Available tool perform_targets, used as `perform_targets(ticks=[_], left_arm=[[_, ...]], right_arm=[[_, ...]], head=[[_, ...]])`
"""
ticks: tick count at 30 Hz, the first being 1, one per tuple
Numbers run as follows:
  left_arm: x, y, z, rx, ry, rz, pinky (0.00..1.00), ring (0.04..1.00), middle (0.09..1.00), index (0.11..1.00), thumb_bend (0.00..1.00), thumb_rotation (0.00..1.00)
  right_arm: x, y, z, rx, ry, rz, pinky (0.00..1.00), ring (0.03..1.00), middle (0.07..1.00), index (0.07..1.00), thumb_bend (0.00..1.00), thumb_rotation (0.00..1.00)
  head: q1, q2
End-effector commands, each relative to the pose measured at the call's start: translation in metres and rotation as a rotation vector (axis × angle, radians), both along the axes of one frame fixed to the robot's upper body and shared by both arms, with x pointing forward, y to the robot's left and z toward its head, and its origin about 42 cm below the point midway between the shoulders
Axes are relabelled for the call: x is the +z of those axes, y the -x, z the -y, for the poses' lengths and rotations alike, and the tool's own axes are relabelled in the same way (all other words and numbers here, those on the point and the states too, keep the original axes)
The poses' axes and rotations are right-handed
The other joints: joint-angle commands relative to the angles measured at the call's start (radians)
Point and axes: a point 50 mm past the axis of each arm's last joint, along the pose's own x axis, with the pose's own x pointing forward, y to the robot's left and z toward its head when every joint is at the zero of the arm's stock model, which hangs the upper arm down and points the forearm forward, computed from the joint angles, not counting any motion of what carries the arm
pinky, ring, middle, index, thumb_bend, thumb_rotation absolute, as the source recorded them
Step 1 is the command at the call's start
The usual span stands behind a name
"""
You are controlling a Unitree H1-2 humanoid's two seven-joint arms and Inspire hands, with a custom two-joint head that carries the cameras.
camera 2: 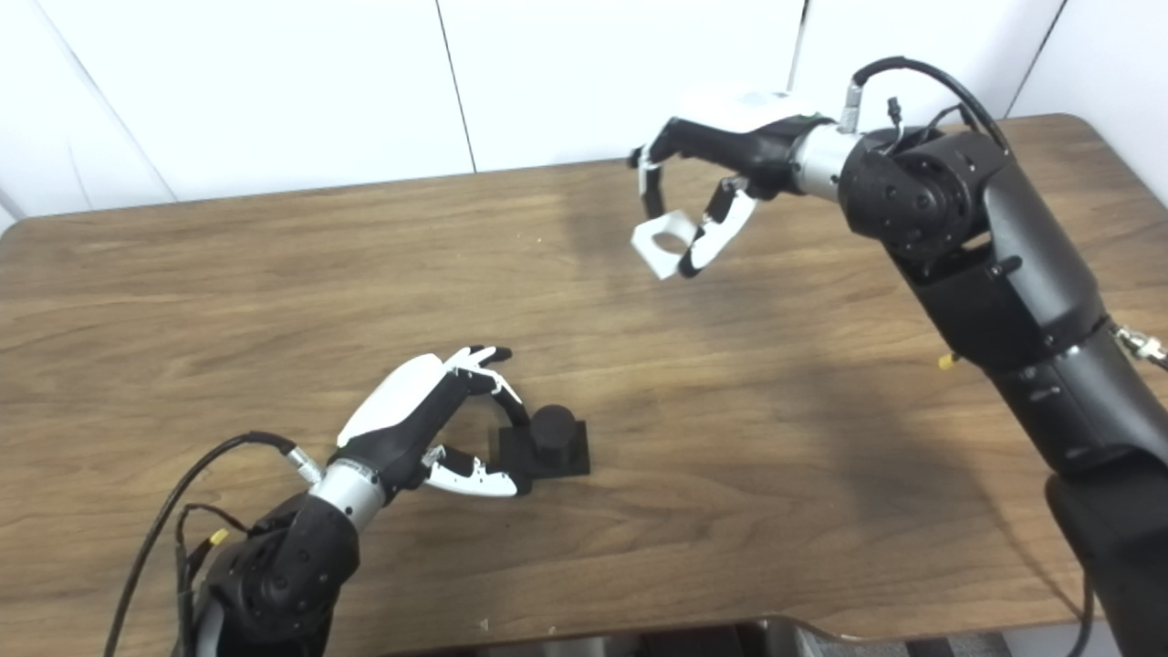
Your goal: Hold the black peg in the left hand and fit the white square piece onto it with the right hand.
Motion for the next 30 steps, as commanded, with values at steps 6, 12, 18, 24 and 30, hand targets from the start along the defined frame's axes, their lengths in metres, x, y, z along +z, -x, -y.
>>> perform_targets(ticks=[6, 12, 18, 24, 30], left_arm=[[0.01, -0.007, 0.004, 0.0, 0.002, 0.048, 0.94, 1.0, 0.958, 0.494, 0.49, 0.08], [0.006, -0.005, 0.006, 0.007, -0.003, 0.031, 0.96, 1.0, 0.957, 0.493, 0.49, 0.08], [0.002, -0.004, 0.006, 0.011, -0.003, 0.02, 0.97, 1.0, 0.959, 0.494, 0.49, 0.08], [0.001, -0.004, 0.008, 0.015, -0.001, 0.019, 0.98, 1.0, 0.961, 0.494, 0.49, 0.08], [-0.001, -0.003, 0.011, 0.026, 0.016, 0.017, 0.99, 1.0, 0.958, 0.494, 0.49, 0.08]], right_arm=[[0.025, 0.027, -0.022, 0.098, -0.034, 0.06, 0.8, 0.907, 0.839, 0.488, 0.53, 0.14], [0.028, 0.043, -0.032, 0.128, -0.056, 0.041, 0.84, 0.913, 0.846, 0.488, 0.53, 0.14], [0.028, 0.054, -0.039, 0.161, -0.073, 0.039, 0.81, 0.911, 0.838, 0.488, 0.53, 0.14], [0.032, 0.069, -0.05, 0.198, -0.072, 0.042, 0.79, 0.913, 0.843, 0.488, 0.53, 0.14], [0.038, 0.081, -0.058, 0.233, -0.081, 0.037, 0.78, 0.916, 0.841, 0.488, 0.53, 0.14]], head=[[0.005, 0.008], [0.001, 0.017], [-0.003, 0.024], [-0.01, 0.032], [-0.011, 0.039]])
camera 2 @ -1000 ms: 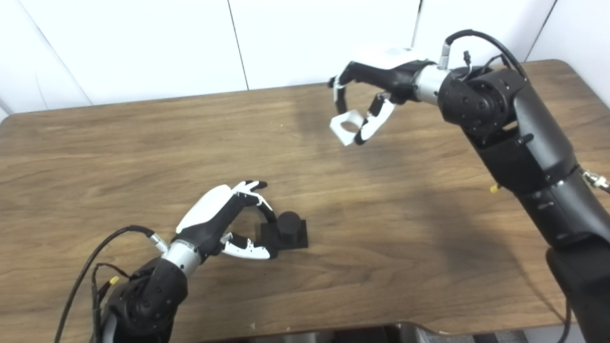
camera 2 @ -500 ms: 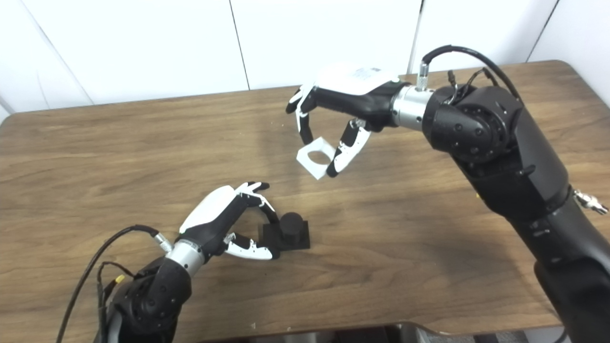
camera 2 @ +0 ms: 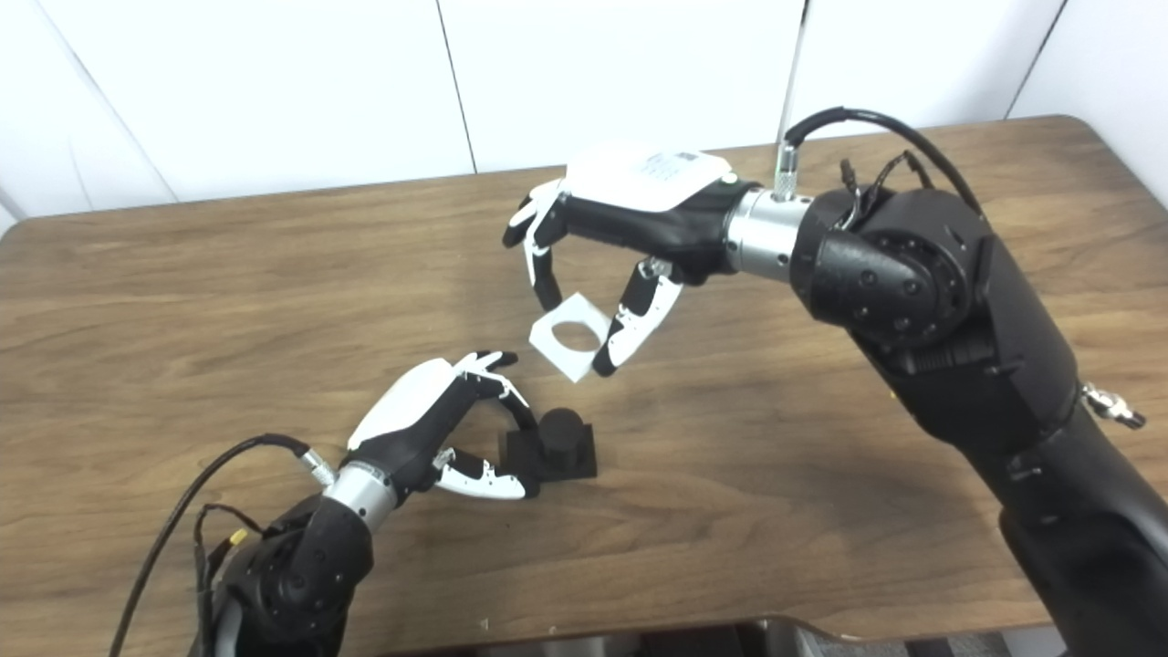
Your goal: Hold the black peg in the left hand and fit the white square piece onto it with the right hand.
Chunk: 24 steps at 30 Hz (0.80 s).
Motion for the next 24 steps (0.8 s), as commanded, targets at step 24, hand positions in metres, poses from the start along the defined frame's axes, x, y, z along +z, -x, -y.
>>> perform_targets(ticks=[24], left_arm=[[0.01, -0.004, 0.002, 0.018, 0.003, 0.034, 1.0, 1.0, 0.961, 0.495, 0.49, 0.08]], right_arm=[[-0.007, 0.027, -0.021, 0.1, 0.01, -0.008, 0.75, 0.915, 0.847, 0.489, 0.52, 0.13]], head=[[0.007, 0.031]])
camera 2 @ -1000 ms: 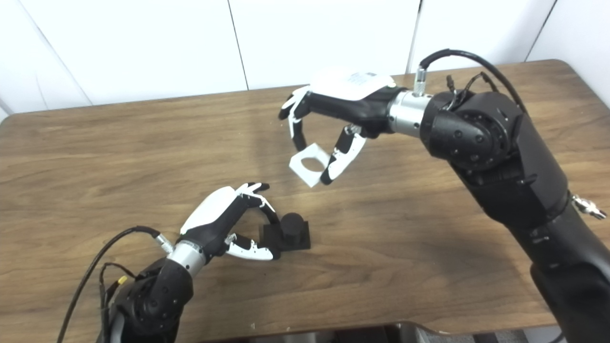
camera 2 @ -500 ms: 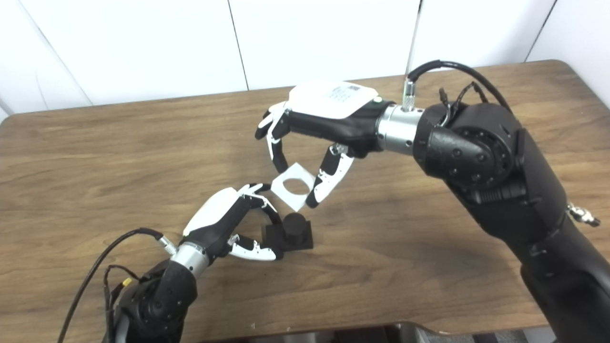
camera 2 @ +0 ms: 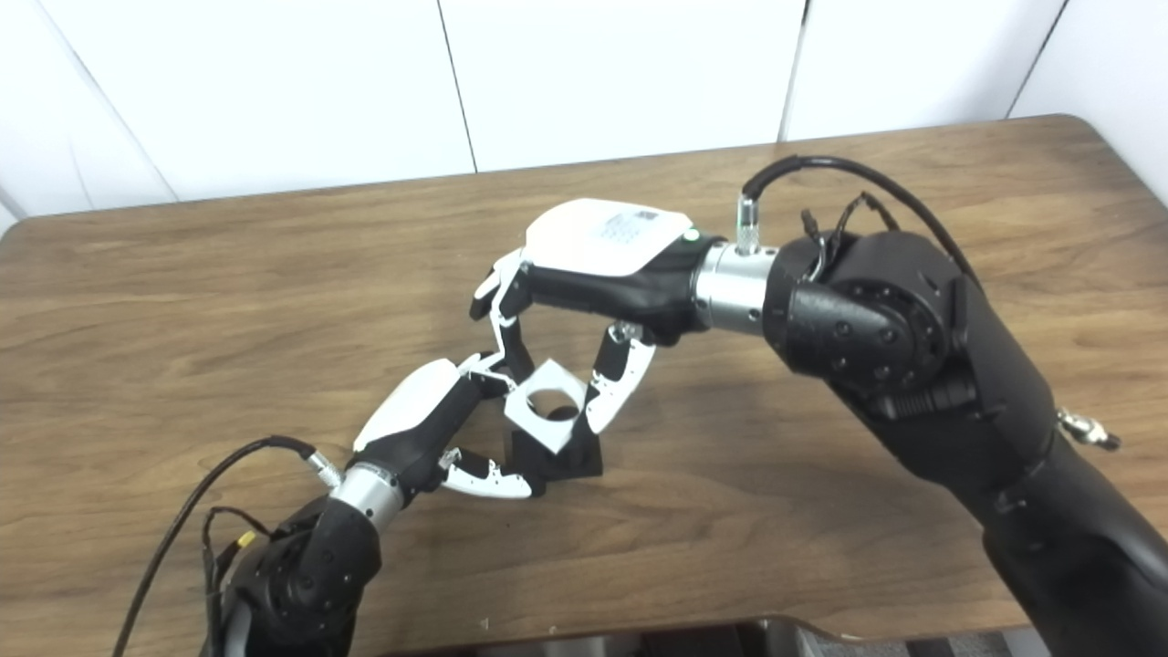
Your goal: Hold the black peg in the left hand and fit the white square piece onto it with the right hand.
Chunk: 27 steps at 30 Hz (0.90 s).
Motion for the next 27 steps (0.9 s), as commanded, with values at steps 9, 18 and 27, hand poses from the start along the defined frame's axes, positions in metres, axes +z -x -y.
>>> perform_targets(ticks=[9, 18, 27], left_arm=[[0.014, -0.004, -0.002, 0.003, 0.001, 0.043, 0.99, 1.0, 0.964, 0.495, 0.49, 0.08], [0.014, -0.002, -0.005, 0.006, 0.007, 0.048, 0.99, 1.0, 0.961, 0.495, 0.49, 0.08], [0.013, -0.001, -0.004, 0.002, 0.009, 0.039, 0.98, 1.0, 0.963, 0.495, 0.49, 0.08]], right_arm=[[-0.002, 0.005, -0.005, 0.008, -0.018, 0.028, 0.8, 0.913, 0.837, 0.488, 0.52, 0.13], [-0.009, 0.001, -0.008, -0.001, 0.003, 0.023, 0.78, 0.917, 0.835, 0.488, 0.52, 0.13], [-0.012, -0.004, -0.007, -0.013, 0.018, 0.063, 0.78, 0.916, 0.836, 0.488, 0.52, 0.13]], head=[[-0.004, 0.008], [0.002, 0.012], [0.003, 0.001]])
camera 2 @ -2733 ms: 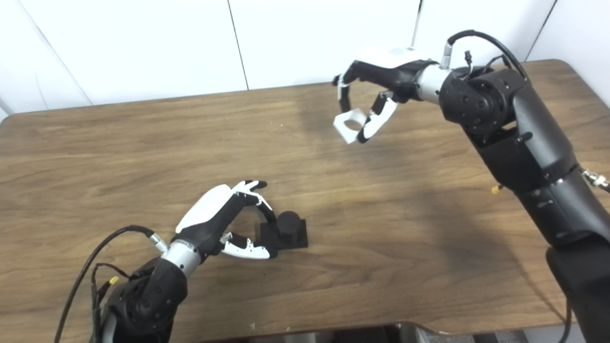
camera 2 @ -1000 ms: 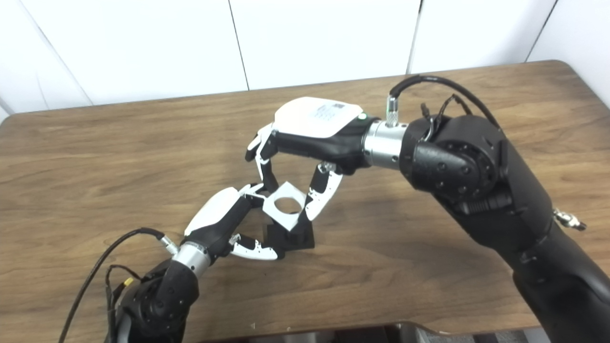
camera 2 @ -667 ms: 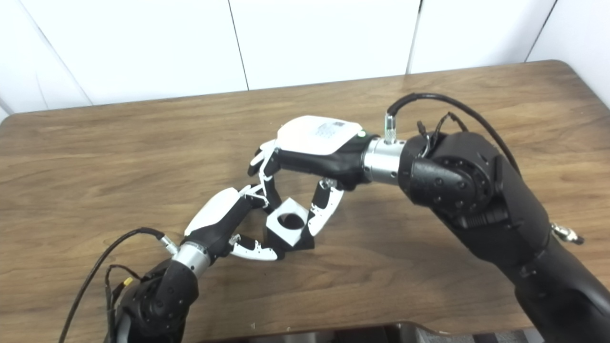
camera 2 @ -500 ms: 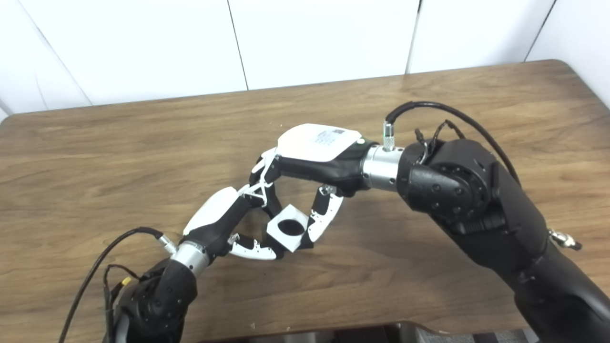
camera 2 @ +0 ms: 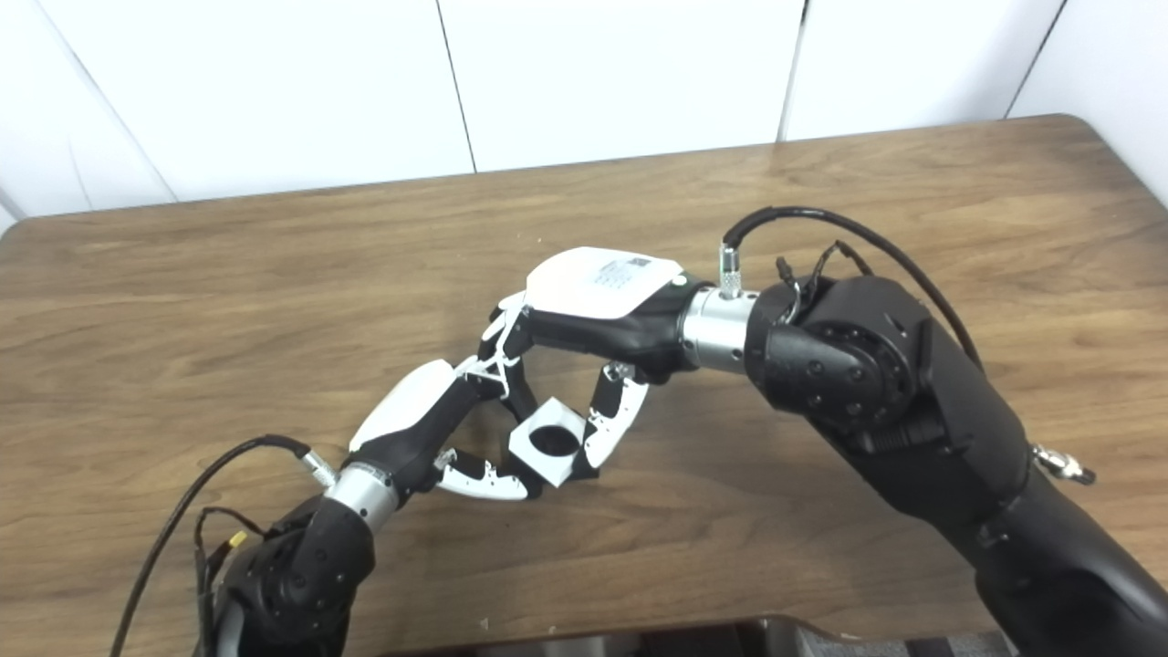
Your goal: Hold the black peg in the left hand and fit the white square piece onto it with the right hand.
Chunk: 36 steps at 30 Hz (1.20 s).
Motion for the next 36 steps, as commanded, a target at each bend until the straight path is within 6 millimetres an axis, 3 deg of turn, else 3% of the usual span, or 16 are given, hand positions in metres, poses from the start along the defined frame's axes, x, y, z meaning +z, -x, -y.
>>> perform_targets(ticks=[1, 36], left_arm=[[0.011, -0.001, 0.001, 0.006, 0.011, 0.044, 0.98, 1.0, 0.963, 0.495, 0.49, 0.08], [0.011, -0.001, 0.008, 0.005, 0.02, 0.061, 1.0, 1.0, 0.957, 0.495, 0.49, 0.08]], right_arm=[[0.015, -0.003, -0.002, 0.016, -0.014, 0.102, 0.78, 0.919, 0.838, 0.488, 0.52, 0.13], [-0.008, -0.005, -0.008, 0.06, 0.051, 0.152, 0.78, 0.912, 0.841, 0.488, 0.52, 0.13]], head=[[-0.001, 0.001], [0.016, -0.003]])
